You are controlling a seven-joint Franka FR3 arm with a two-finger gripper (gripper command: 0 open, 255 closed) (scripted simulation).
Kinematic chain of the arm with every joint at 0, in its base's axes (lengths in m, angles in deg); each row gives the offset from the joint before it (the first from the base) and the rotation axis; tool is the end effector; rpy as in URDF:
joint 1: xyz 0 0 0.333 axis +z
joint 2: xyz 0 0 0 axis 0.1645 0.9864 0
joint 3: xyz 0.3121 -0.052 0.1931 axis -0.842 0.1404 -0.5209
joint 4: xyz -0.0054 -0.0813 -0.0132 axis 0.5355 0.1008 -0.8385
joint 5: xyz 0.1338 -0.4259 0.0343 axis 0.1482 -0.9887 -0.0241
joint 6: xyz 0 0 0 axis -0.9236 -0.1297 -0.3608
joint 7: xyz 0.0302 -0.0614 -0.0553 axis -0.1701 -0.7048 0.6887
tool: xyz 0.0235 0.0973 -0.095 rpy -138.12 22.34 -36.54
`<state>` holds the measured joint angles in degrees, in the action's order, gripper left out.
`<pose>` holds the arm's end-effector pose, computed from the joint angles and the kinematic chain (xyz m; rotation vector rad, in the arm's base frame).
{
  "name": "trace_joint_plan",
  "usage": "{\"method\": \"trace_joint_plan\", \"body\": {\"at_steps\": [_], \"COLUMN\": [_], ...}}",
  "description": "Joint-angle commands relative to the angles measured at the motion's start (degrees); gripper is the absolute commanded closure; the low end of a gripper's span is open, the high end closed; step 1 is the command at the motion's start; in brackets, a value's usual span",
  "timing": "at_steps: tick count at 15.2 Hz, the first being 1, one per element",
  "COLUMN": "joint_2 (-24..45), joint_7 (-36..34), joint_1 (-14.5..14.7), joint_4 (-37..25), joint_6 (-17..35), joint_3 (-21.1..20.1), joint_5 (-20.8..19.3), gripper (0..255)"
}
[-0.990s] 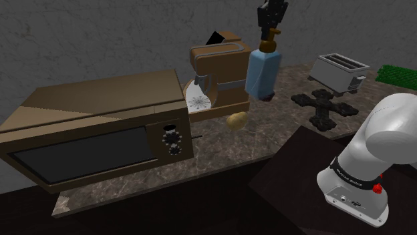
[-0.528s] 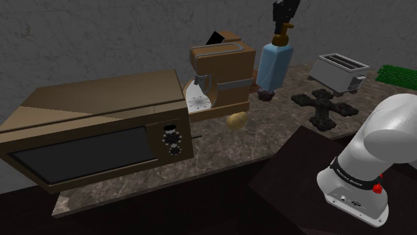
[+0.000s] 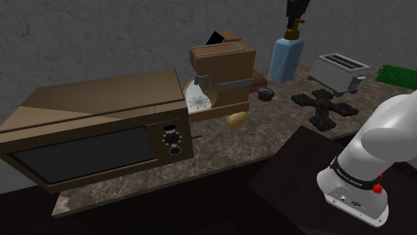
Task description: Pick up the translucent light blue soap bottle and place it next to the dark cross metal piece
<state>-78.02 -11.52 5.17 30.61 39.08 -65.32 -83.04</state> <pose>0.4499 -0.1824 0.6764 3.1315 -0.0172 0.0227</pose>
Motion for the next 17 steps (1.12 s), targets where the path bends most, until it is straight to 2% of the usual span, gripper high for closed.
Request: {"method": "trace_joint_plan", "body": {"at_steps": [1,10,14,17], "joint_2": [1.5,12.7,19.9,26.4], "joint_7": [3.2,17.4,24.3,29.5], "joint_1": [-0.9,-5.0,-7.8,-11.0], "joint_4": [-2.0,-13.6,-21.2,-28.3], "joint_6": [-0.3,-0.7,-1.8,-3.4], "joint_3": [2.2,11.8,15.9,18.5], "joint_5": [-0.3,1.9,5.2,8.8], "gripper": [255,255,255,255]}}
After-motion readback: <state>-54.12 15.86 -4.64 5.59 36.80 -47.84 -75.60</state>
